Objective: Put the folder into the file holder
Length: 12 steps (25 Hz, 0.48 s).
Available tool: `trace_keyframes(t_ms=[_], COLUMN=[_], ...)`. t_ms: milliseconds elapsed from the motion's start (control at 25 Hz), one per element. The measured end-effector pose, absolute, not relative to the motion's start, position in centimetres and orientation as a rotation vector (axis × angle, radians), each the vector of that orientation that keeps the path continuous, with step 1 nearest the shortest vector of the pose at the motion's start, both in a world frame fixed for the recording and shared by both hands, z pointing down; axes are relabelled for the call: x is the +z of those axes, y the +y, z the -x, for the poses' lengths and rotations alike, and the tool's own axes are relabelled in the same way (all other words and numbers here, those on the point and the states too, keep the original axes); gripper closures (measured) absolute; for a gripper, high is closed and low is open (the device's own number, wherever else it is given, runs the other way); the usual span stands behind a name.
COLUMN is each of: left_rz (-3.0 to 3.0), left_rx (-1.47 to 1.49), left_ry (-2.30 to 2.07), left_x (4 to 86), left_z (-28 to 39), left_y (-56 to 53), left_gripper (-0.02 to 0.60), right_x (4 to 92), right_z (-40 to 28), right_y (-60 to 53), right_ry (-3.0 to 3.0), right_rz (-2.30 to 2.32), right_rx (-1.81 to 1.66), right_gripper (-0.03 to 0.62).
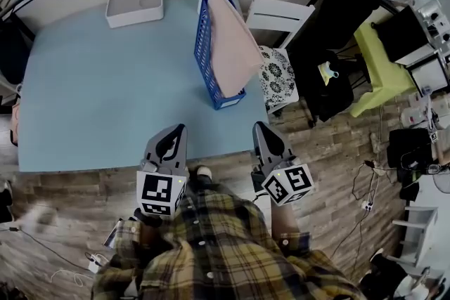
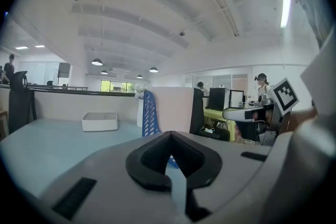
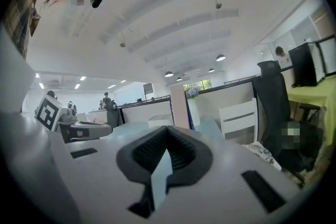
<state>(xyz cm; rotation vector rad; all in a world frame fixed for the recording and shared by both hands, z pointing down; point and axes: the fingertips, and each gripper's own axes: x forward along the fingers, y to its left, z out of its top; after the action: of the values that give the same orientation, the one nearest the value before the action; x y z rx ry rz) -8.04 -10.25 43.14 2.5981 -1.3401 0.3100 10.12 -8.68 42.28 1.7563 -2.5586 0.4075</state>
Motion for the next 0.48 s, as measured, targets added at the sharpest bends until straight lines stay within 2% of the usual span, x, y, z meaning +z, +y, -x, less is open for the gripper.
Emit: trace_keyframes(t_ms=[480], left_rz=[-2.569], left_rx=[0.317], left_ry=[-1.381], left_x=[43.4], left_z=[9.5], left_y=[-11.7], left_gripper=[0.589], right_x=[43.0], right_z=[-9.6], right_y=[-10.5], right_ry=[-2.530], right_rz=[-1.754], right_rx=[0.420], right_gripper=[0.592])
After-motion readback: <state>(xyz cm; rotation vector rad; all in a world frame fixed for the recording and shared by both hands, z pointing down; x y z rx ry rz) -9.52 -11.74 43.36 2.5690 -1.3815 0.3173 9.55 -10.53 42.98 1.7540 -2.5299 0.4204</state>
